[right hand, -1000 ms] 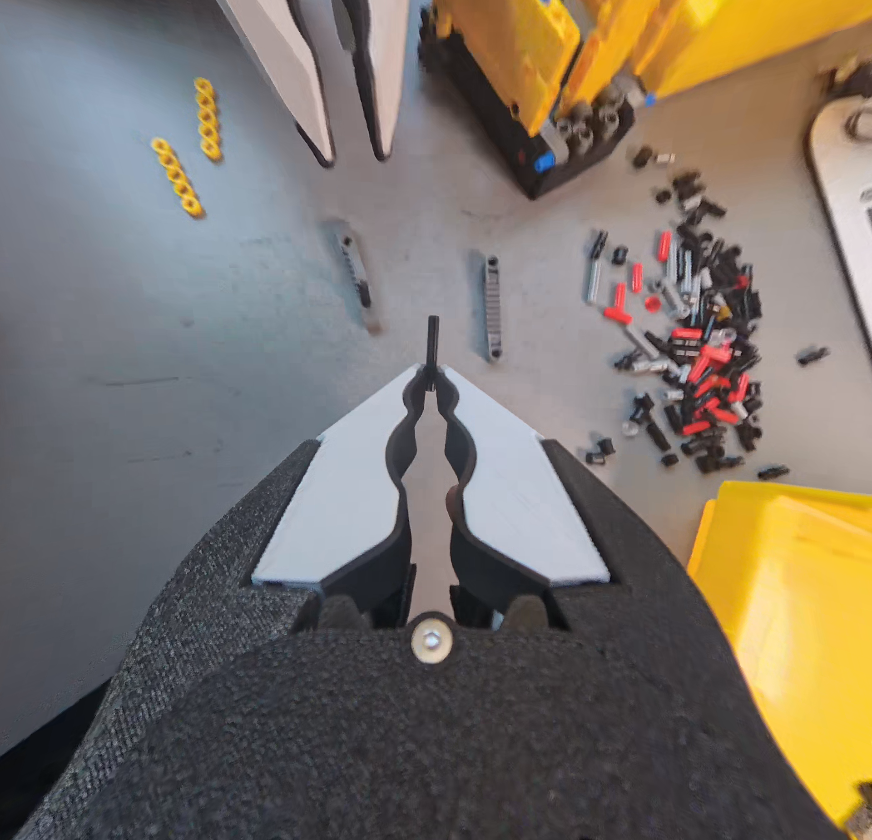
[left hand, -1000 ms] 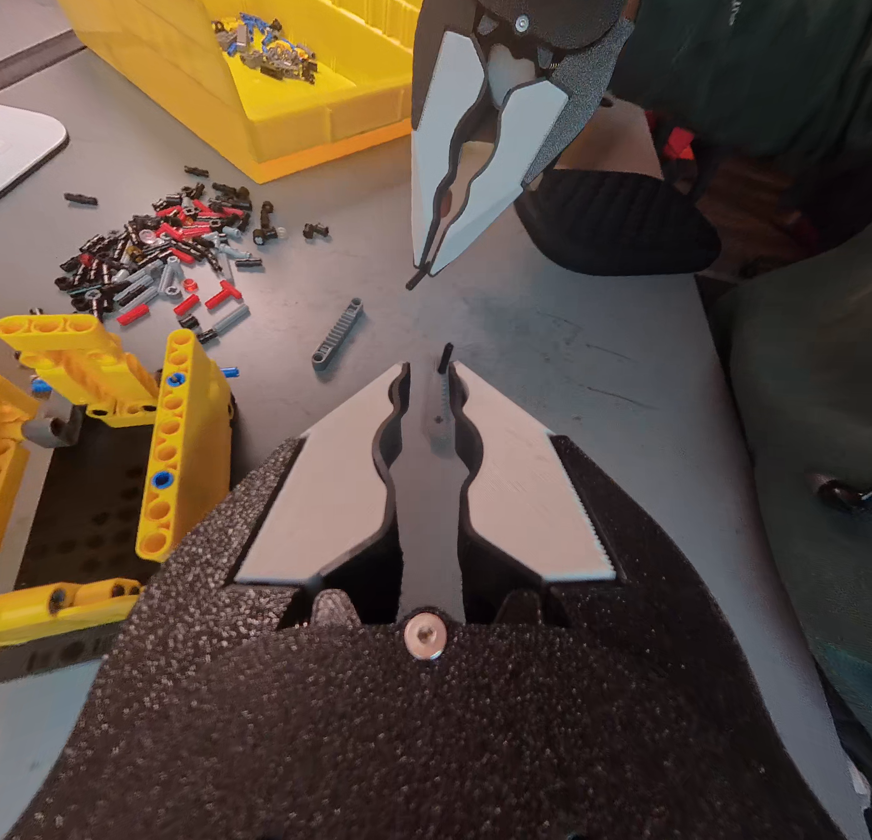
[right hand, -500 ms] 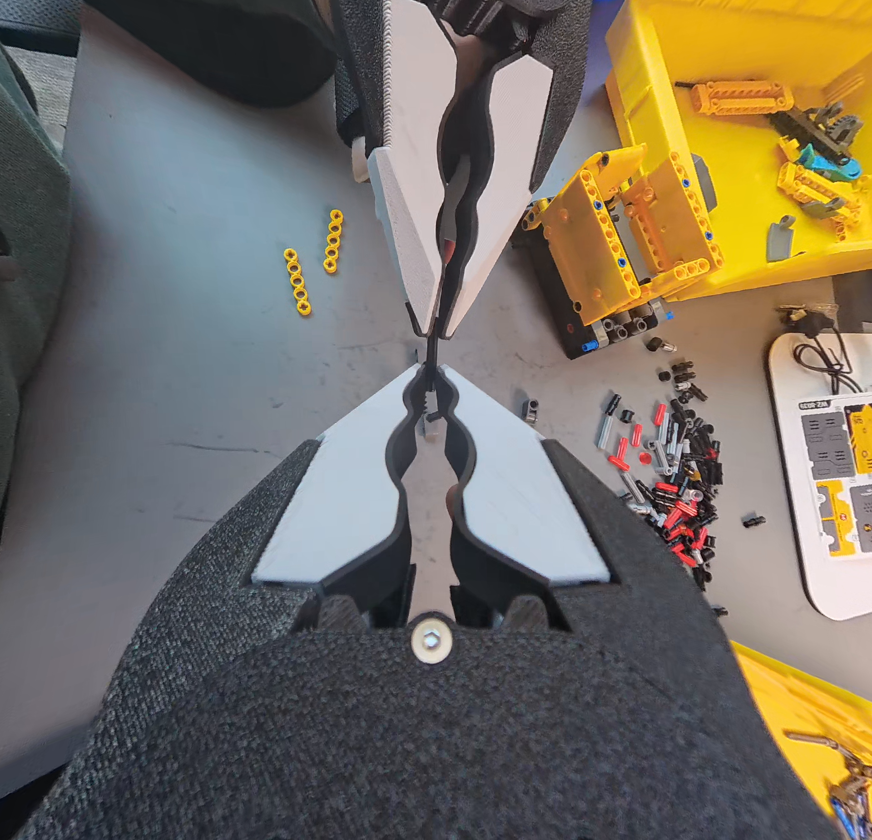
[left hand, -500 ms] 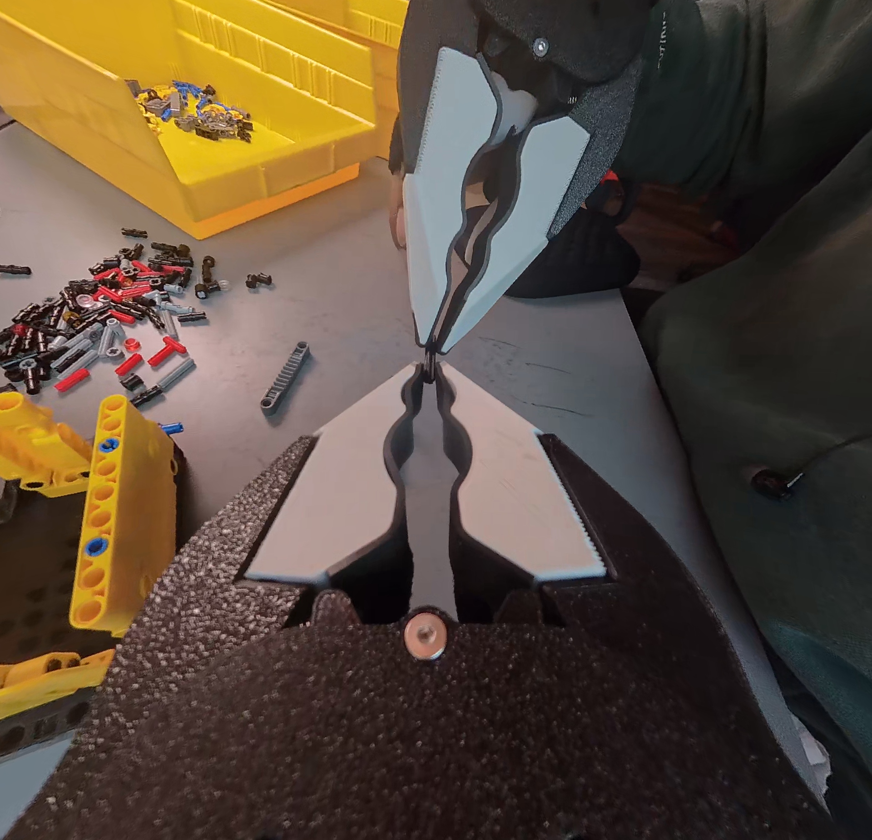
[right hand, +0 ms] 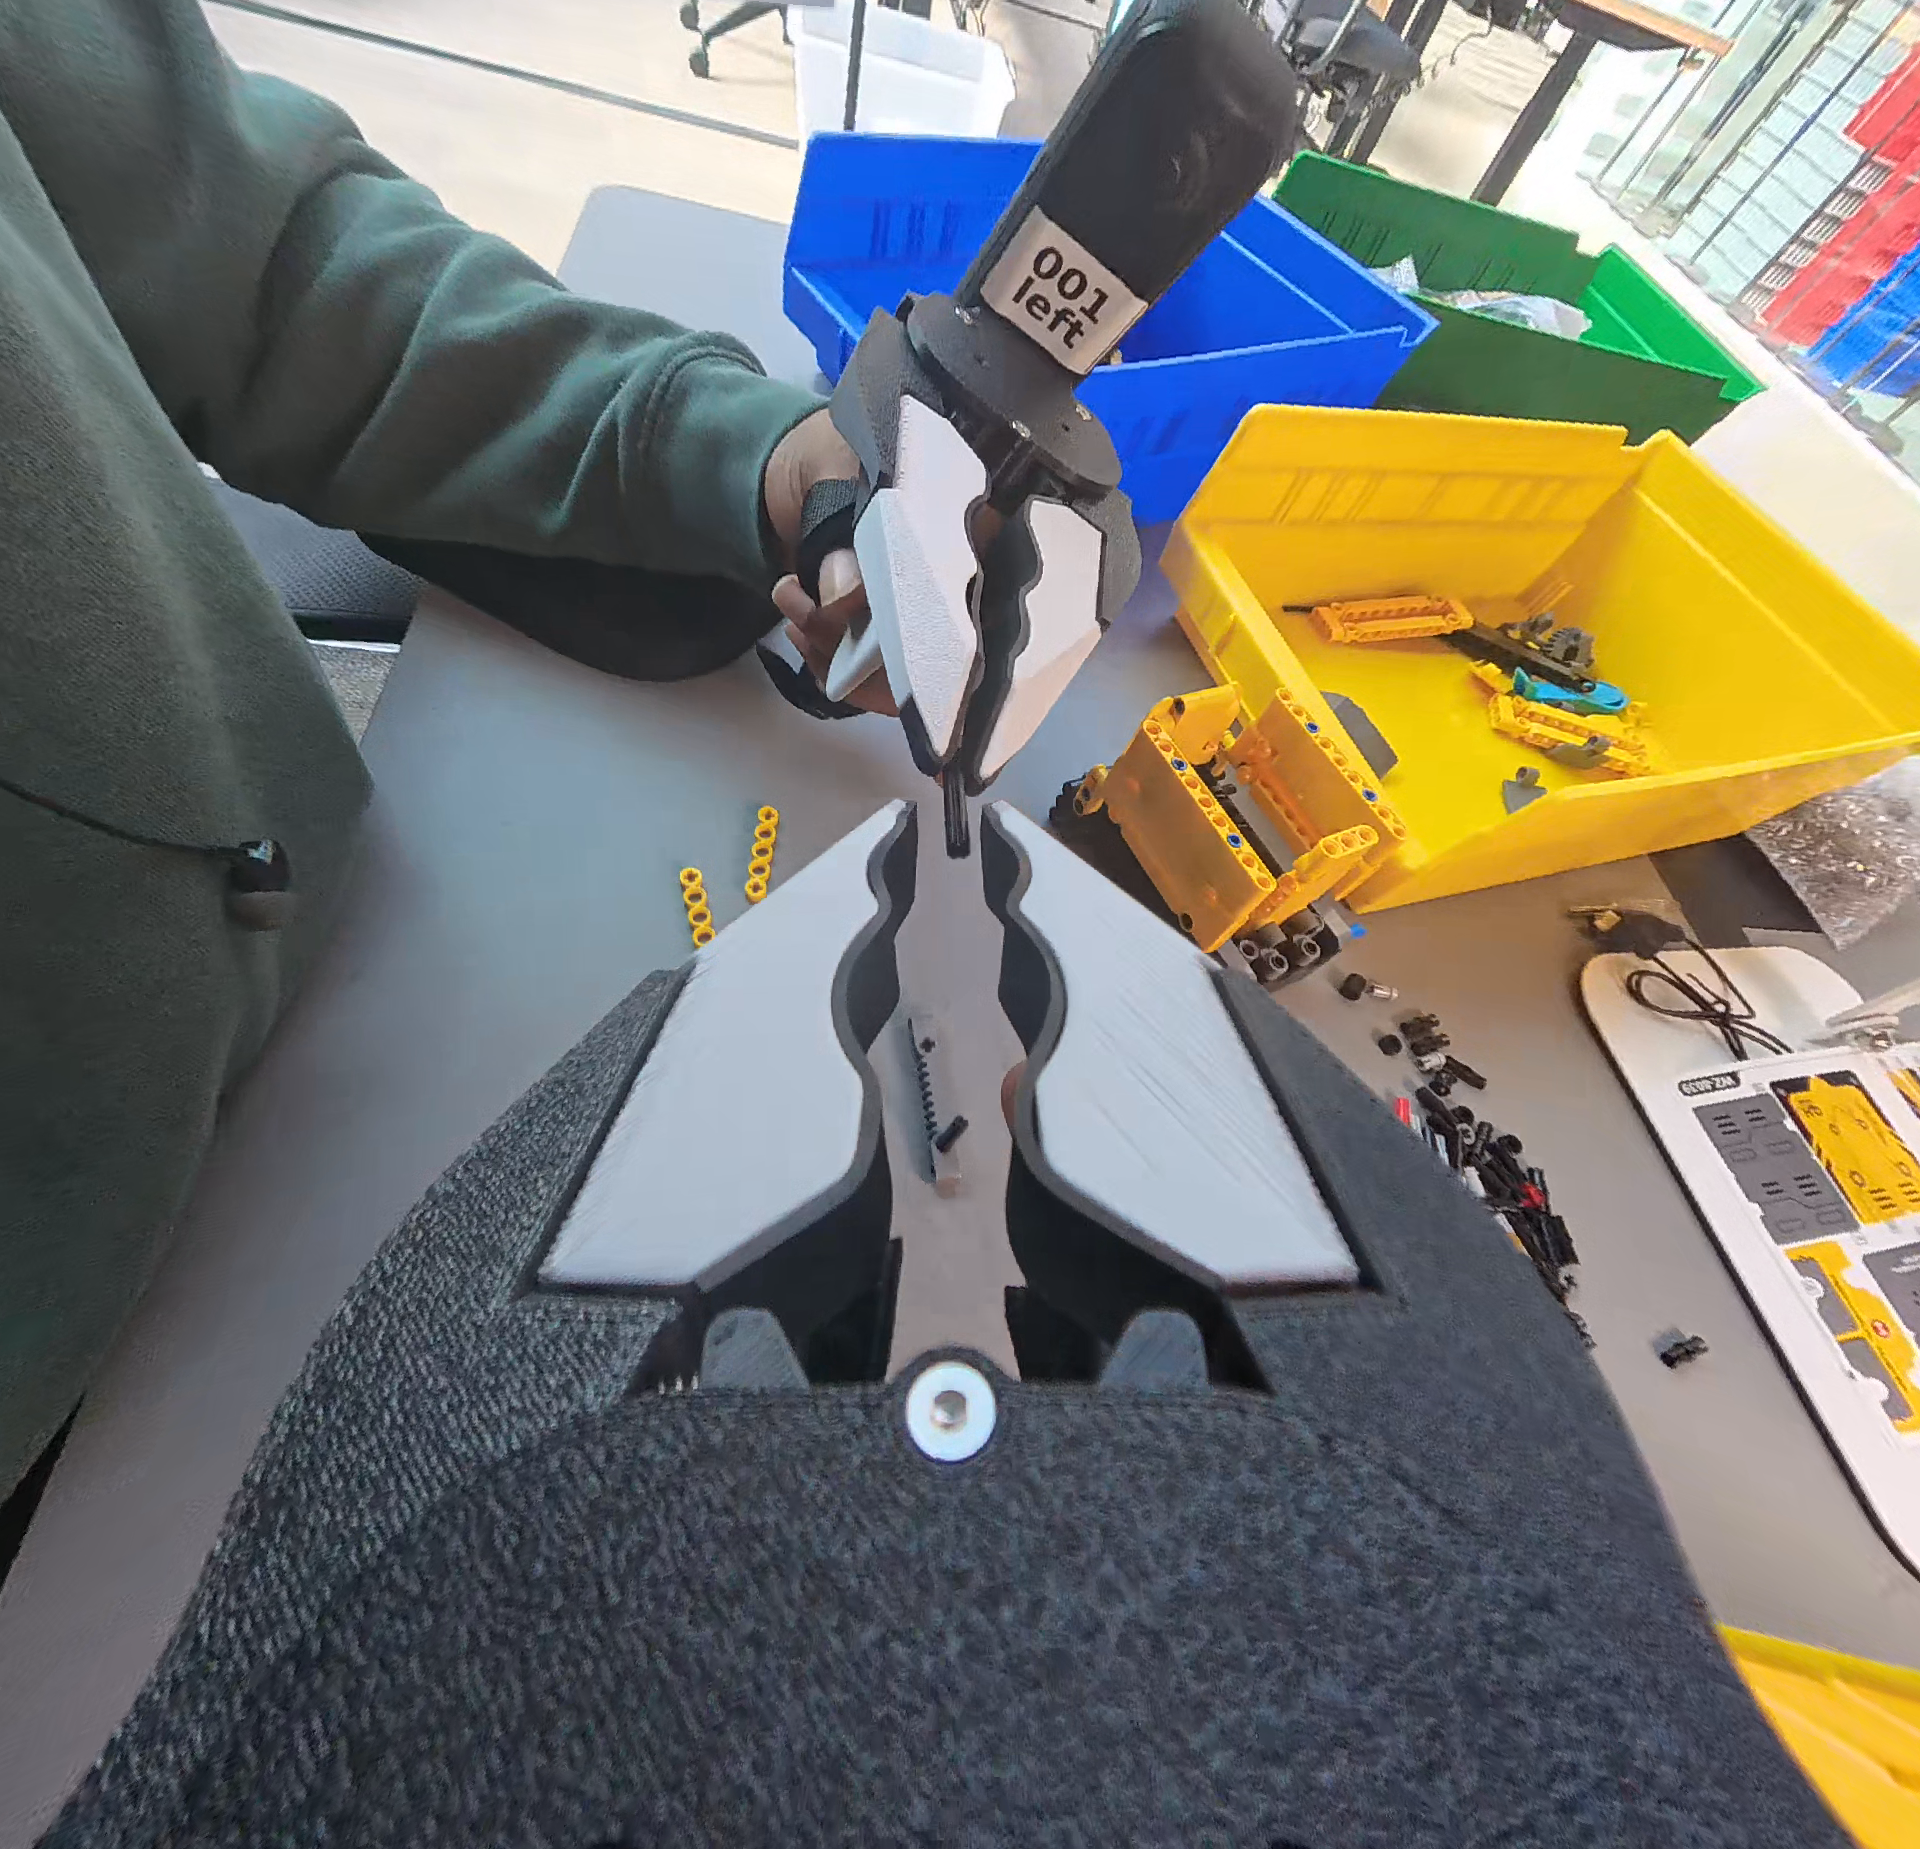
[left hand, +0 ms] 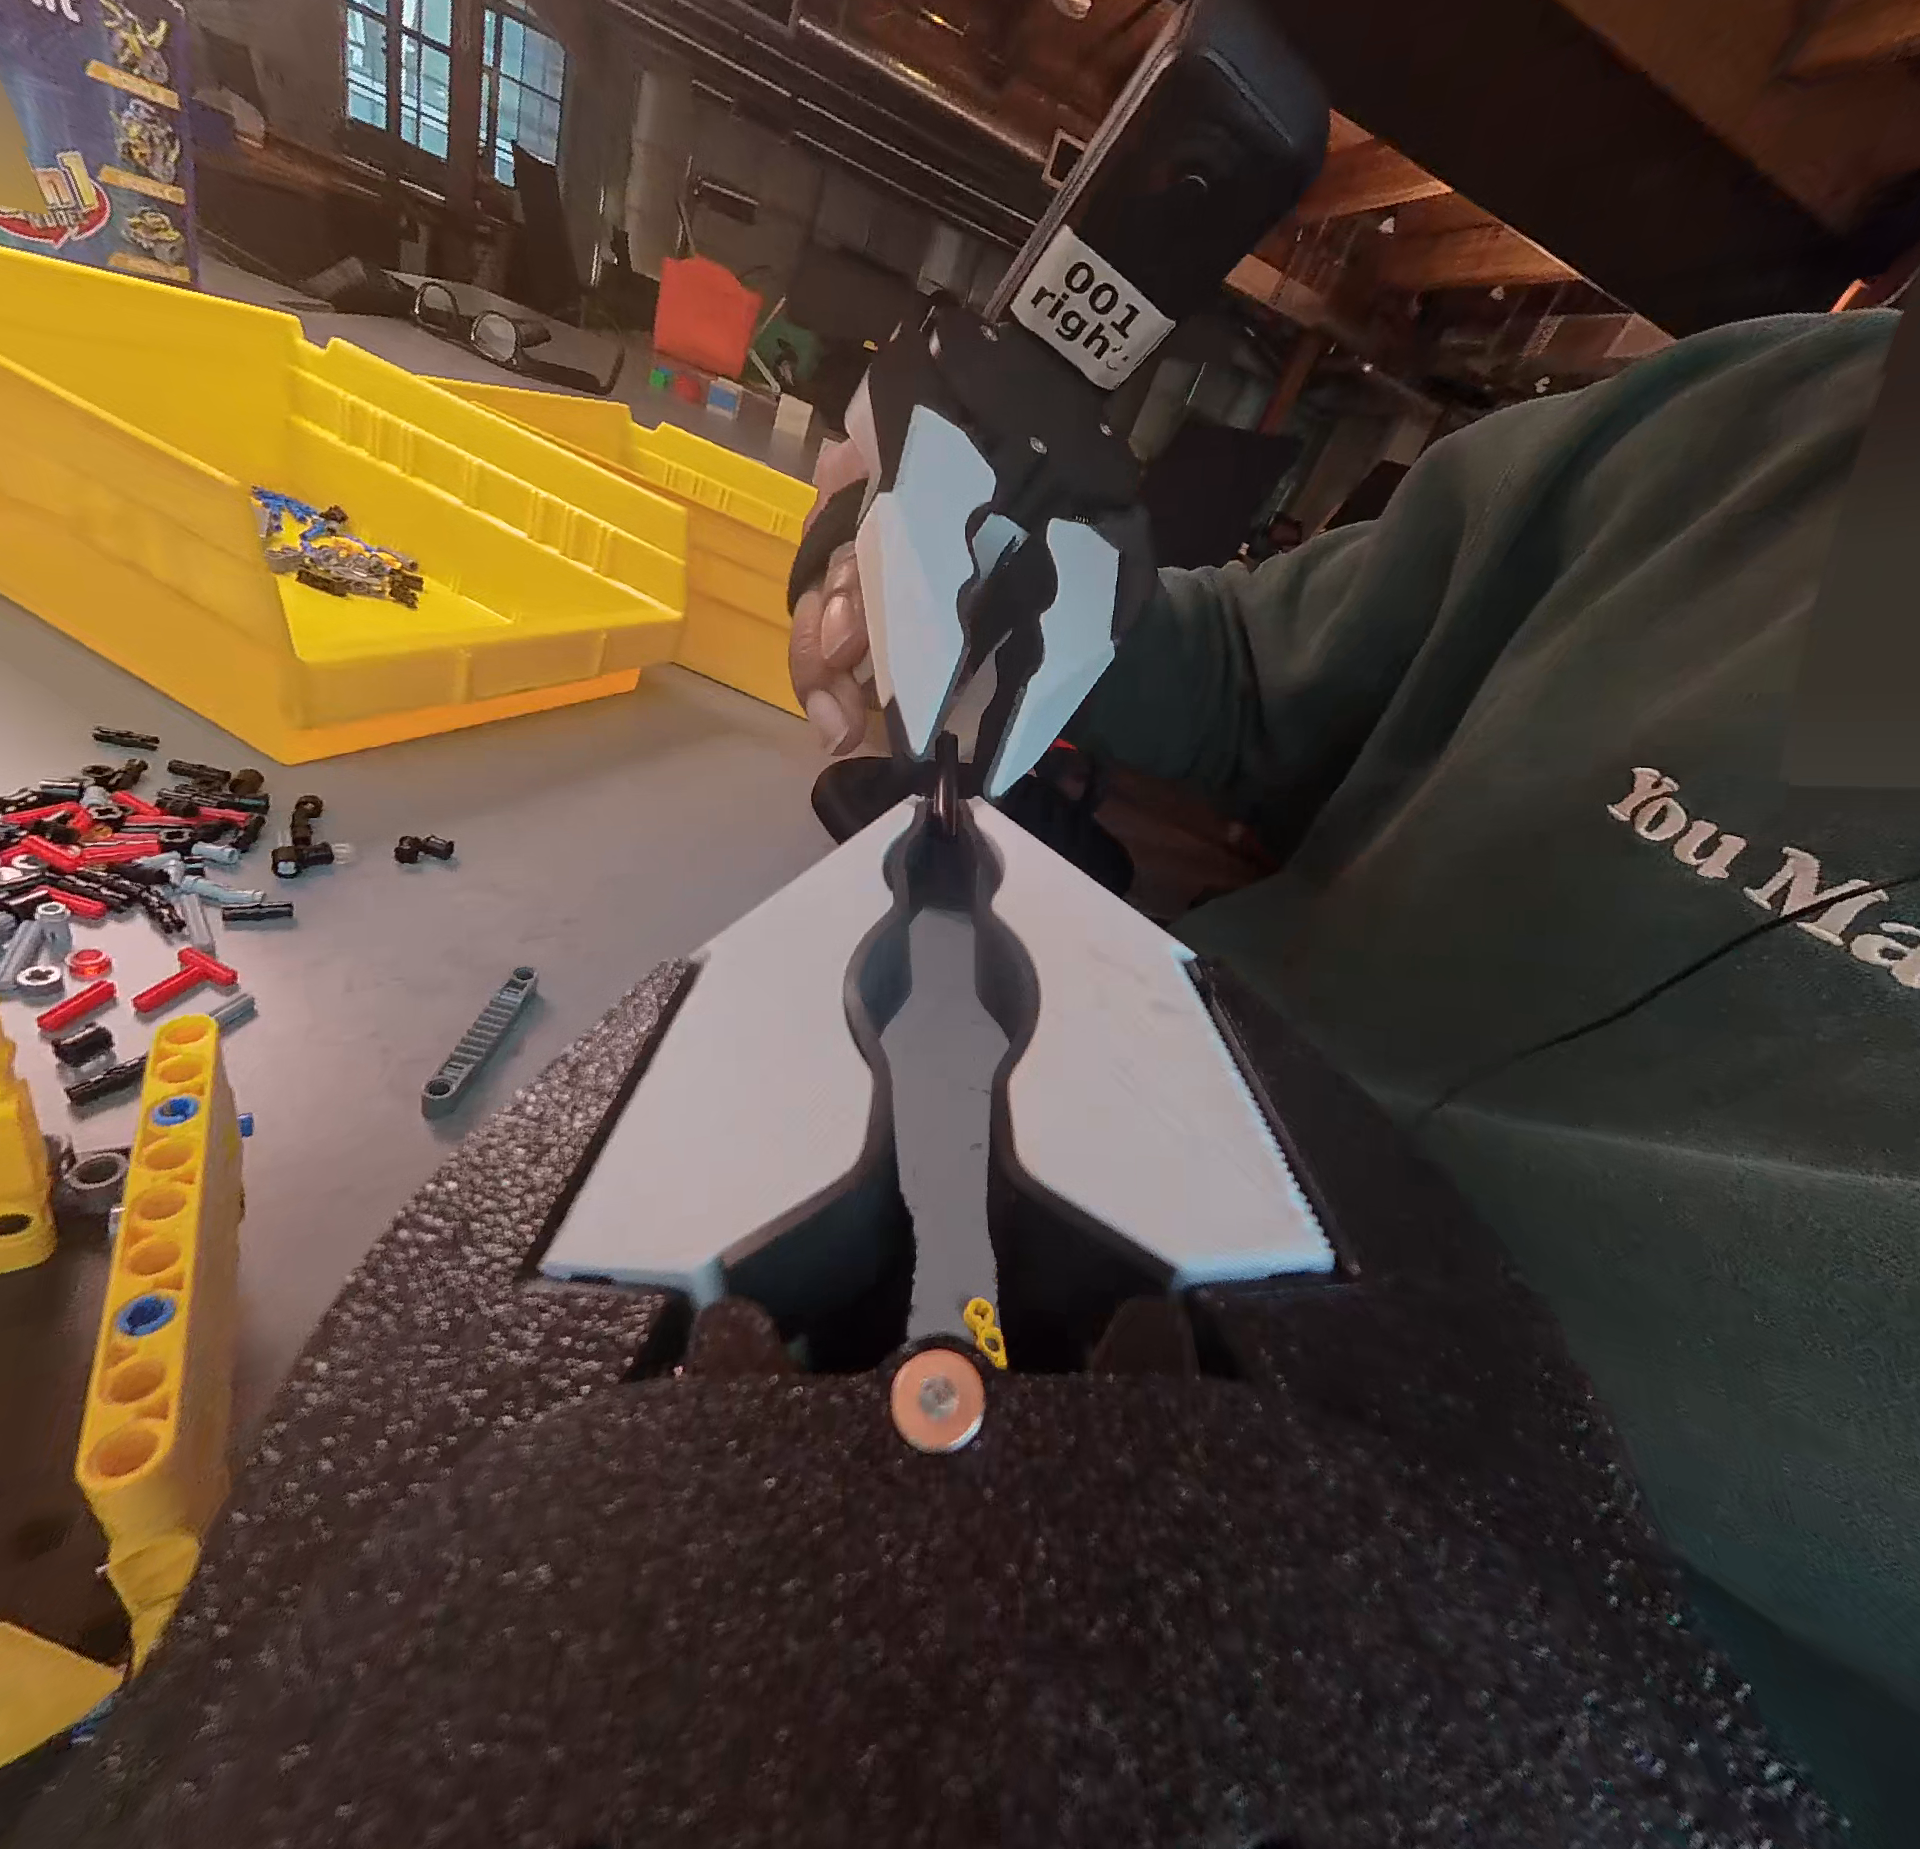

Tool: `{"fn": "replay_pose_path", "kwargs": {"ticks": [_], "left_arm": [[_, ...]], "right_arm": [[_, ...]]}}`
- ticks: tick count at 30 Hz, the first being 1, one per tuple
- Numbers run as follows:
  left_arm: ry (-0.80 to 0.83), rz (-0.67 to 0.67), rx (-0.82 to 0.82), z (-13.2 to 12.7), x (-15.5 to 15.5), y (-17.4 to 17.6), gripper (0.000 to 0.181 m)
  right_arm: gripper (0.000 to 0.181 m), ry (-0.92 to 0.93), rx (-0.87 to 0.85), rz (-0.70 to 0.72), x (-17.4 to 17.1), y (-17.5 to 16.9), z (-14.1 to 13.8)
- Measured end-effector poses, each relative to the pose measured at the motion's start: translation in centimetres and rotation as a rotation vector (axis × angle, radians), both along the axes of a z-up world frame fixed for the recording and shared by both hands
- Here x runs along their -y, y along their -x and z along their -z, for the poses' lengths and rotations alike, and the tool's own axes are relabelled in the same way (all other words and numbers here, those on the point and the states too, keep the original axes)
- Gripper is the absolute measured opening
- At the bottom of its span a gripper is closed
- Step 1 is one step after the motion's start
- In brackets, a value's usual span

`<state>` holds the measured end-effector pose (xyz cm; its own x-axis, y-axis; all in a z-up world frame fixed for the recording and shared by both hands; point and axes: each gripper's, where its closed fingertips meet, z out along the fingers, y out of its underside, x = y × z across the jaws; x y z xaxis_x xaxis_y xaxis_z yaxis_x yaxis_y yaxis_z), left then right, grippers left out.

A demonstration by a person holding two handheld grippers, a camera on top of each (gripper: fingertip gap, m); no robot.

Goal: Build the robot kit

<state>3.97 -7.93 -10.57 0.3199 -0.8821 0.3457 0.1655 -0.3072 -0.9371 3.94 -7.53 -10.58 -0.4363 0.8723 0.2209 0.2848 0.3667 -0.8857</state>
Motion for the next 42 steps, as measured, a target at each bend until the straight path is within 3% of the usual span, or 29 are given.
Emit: {"fn": "replay_pose_path", "kwargs": {"ticks": [9, 20, 25, 33, 36, 42], "left_arm": [[0.022, 0.045, 0.068, -0.7, 0.5, -0.1, 0.003], [0.177, 0.181, 0.281, -2.3, 1.3, 0.2, 0.002], [0.241, 0.139, 0.31, -2.0, 0.2, 0.9, 0.003], [0.072, -0.363, -0.273, 2.8, -3.9, 6.7, 0.009], [0.066, -0.382, -0.418, 4.7, -4.0, 6.8, 0.01], [0.063, -0.355, -0.643, 7.8, -3.8, 6.3, 0.011]], "right_arm": [[0.006, -0.024, -0.05, -0.029, 0.6, 0.2, -0.6], [0.004, -0.313, -0.183, -0.056, 1.4, 0.4, -2.2], [0.003, -0.263, -0.082, -0.007, 0.4, 1.1, -1.9], [0.003, -0.219, 0.592, -0.014, -2.5, 1.1, 7.7], [0.003, -0.242, 0.753, -0.028, -2.2, 0.8, 10.2], [0.003, -0.304, 0.866, -0.029, -1.7, 0.8, 11.4]]}}
